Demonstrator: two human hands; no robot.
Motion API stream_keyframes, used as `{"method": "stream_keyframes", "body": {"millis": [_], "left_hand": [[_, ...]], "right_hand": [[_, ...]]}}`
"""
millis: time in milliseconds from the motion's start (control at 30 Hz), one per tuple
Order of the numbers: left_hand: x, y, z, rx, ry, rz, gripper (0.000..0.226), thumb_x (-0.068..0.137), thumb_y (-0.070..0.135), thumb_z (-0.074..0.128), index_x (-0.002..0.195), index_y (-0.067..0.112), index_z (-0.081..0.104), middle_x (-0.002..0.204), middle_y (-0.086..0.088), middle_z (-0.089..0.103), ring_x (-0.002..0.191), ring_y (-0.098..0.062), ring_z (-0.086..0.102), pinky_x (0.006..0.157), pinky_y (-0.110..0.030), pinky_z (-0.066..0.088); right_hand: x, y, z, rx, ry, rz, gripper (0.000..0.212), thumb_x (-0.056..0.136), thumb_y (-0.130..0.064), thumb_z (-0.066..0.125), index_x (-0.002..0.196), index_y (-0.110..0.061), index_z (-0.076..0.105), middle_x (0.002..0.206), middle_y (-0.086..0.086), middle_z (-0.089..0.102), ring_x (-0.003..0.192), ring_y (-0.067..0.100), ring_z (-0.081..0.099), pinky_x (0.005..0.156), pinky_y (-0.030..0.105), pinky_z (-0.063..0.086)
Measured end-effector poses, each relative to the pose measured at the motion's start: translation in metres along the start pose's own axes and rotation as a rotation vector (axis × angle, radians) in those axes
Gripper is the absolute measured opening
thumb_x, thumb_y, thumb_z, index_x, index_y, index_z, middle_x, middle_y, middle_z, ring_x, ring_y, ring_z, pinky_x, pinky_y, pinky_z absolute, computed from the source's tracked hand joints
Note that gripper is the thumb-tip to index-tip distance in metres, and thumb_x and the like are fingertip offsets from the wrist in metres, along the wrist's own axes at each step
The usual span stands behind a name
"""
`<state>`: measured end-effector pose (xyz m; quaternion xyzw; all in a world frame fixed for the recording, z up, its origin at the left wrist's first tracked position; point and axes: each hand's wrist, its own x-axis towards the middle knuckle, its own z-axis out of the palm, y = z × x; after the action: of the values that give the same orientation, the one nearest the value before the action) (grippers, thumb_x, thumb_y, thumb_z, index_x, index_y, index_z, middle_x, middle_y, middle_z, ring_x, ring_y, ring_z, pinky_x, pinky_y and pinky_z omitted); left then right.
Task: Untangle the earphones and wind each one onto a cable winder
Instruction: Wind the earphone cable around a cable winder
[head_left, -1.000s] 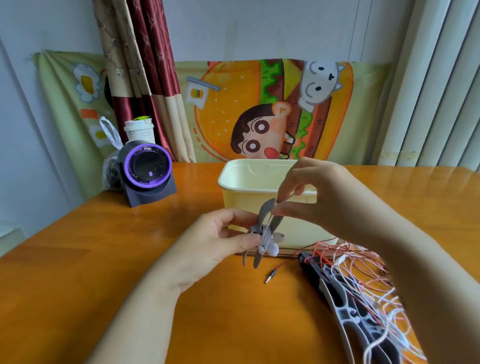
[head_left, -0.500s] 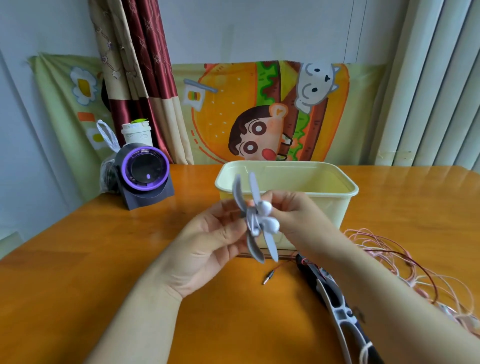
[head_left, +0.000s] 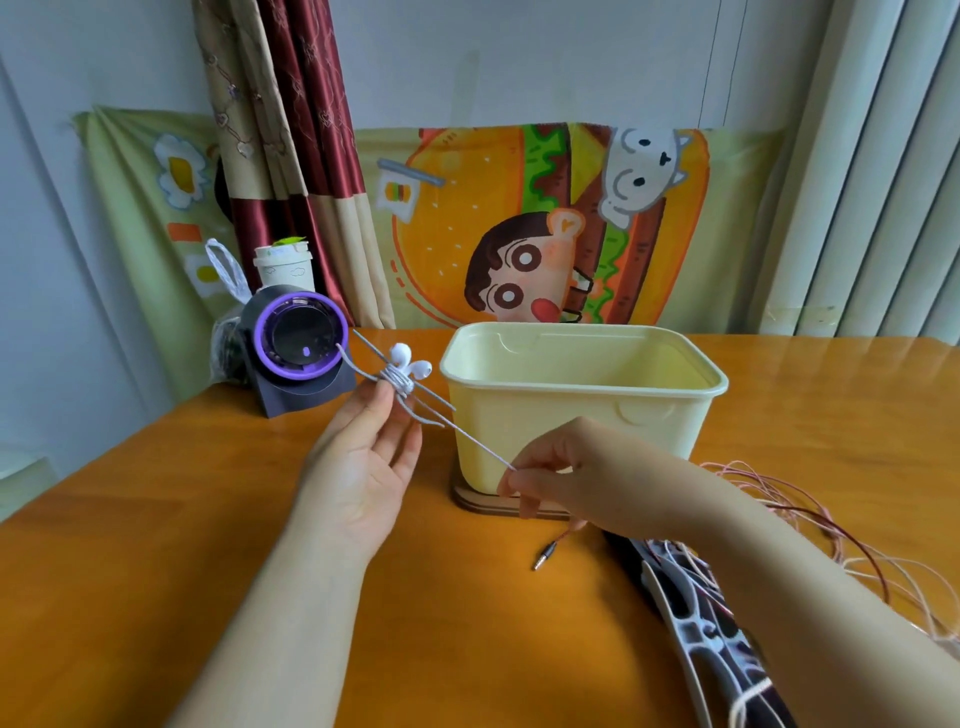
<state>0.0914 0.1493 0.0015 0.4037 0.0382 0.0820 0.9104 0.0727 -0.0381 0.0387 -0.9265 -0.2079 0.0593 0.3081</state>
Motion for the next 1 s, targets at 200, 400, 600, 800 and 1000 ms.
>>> {"method": "stream_keyframes", "body": {"millis": [200,400,600,800,1000], "left_hand": [[0.004,-0.006,-0.005,0.055,0.074,0.034,0.019,0.093,0.014,0.06,0.11,0.019,0.067,0.104,0.002,0.074,0.097,-0.01,0.069,0.08,-0.028,0.051],[0.003,-0.011,-0.005,0.608,0.065,0.197,0.02,0.089,0.02,0.068,0.106,0.029,0.062,0.115,0.001,0.067,0.106,-0.014,0.064,0.085,-0.032,0.05],[-0.008,-0.012,0.003,0.765,-0.39,0.05,0.029,0.082,0.024,0.07,0.111,0.023,0.066,0.113,0.001,0.072,0.111,-0.019,0.064,0.094,-0.037,0.049],[-0.02,-0.012,0.01,0.449,-0.661,-0.139,0.037,0.07,0.013,0.083,0.104,0.012,0.069,0.106,-0.015,0.072,0.096,-0.03,0.07,0.072,-0.025,0.054],[-0.022,-0.011,0.015,0.237,-0.752,-0.11,0.045,0.058,0.023,0.092,0.099,0.017,0.074,0.104,-0.008,0.072,0.093,-0.021,0.07,0.075,-0.029,0.058]], "right_hand": [[-0.011,-0.008,-0.008,-0.184,0.081,-0.052,0.02,0.093,-0.036,0.056,0.102,-0.03,0.072,0.1,-0.012,0.07,0.079,0.0,0.06,0.073,0.014,0.046],[-0.023,-0.021,-0.017,-0.209,0.111,-0.177,0.019,0.092,-0.035,0.057,0.097,-0.026,0.074,0.084,-0.015,0.068,0.065,-0.015,0.053,0.06,0.003,0.04],[-0.014,-0.012,-0.031,-0.031,0.61,-0.242,0.015,0.092,-0.027,0.058,0.088,-0.022,0.072,0.069,-0.024,0.057,0.065,-0.014,0.052,0.061,0.004,0.038],[0.0,0.005,-0.026,0.145,0.68,-0.189,0.017,0.093,-0.027,0.058,0.087,-0.018,0.07,0.059,-0.017,0.058,0.055,-0.008,0.051,0.054,0.008,0.037],[0.013,0.013,-0.001,0.225,0.377,-0.081,0.027,0.095,-0.022,0.053,0.075,-0.009,0.065,0.059,-0.001,0.058,0.05,0.004,0.048,0.052,0.014,0.039]]}}
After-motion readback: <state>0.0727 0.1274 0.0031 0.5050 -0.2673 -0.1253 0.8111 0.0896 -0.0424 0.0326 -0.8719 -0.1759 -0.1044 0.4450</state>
